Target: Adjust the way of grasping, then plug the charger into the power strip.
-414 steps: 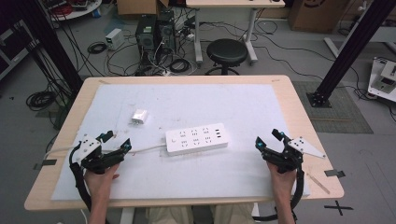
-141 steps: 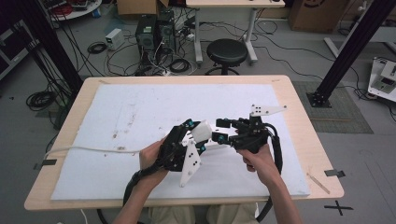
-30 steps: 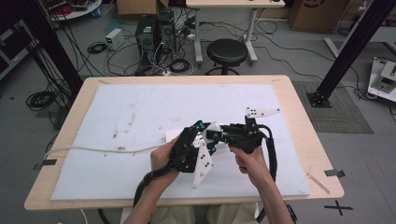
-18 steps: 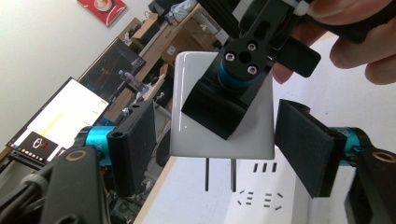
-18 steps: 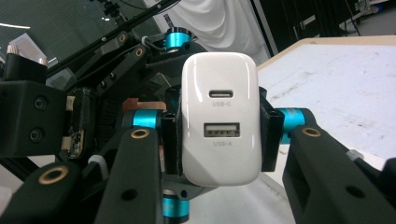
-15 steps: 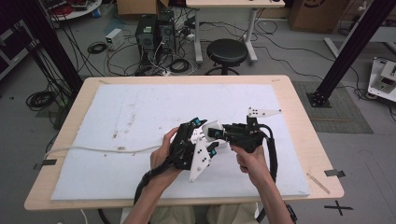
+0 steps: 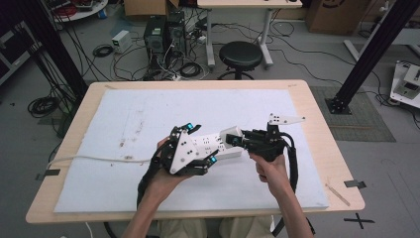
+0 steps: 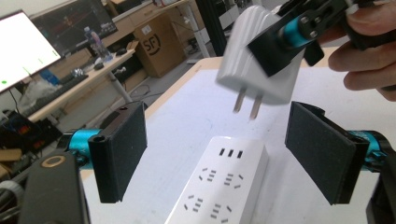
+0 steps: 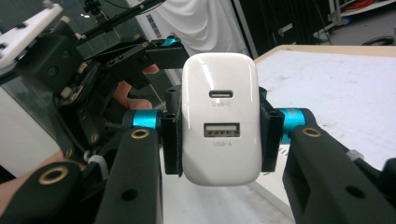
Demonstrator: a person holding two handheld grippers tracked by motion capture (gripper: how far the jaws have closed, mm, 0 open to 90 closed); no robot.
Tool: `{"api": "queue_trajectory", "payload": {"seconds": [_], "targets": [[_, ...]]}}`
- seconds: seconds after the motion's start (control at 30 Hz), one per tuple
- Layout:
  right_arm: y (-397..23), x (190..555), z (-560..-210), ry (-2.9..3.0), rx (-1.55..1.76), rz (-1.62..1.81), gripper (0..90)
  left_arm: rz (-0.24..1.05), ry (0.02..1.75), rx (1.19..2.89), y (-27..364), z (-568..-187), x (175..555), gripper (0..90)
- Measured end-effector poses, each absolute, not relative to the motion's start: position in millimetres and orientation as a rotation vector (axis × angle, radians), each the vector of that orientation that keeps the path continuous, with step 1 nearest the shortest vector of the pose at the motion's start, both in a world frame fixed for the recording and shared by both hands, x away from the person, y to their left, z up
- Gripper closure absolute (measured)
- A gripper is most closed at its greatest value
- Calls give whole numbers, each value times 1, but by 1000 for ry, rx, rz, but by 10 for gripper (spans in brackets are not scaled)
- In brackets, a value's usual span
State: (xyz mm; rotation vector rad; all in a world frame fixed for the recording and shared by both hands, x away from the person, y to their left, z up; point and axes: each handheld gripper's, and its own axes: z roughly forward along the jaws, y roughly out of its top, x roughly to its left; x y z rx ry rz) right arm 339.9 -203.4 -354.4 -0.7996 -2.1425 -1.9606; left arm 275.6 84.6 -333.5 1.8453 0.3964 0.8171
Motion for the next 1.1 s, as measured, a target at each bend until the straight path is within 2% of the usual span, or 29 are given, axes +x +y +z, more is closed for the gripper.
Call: {"api": "queue_trajectory", "payload": {"seconds": [0.1, 0.13, 0.2, 0.23, 0.4, 0.43, 0.77, 1.1], "targets": [[-205, 339, -354, -2177, -804, -1960, 630, 796, 441, 1844, 94, -335, 278, 208], [-205, 339, -354, -2177, -804, -1960, 630, 744, 503, 1817, 104, -337, 279, 208], [-207, 338, -353, -2194, -807, -1960, 630, 744, 503, 1817, 104, -337, 279, 208], [-210, 337, -352, -2220, -809, -1976, 630, 714, 567, 1788, 128, -340, 280, 208], [-215, 337, -351, -2247, -810, -1989, 630, 706, 602, 1771, 142, -341, 282, 208], [-219, 337, -351, -2247, -833, -1990, 630, 703, 662, 1767, 161, -344, 284, 208], [-235, 339, -353, -2287, -836, -1974, 629, 621, 910, 1673, 225, -370, 286, 208], [-239, 343, -350, -2387, -781, -1972, 630, 624, 986, 1650, 244, -375, 283, 208]]}}
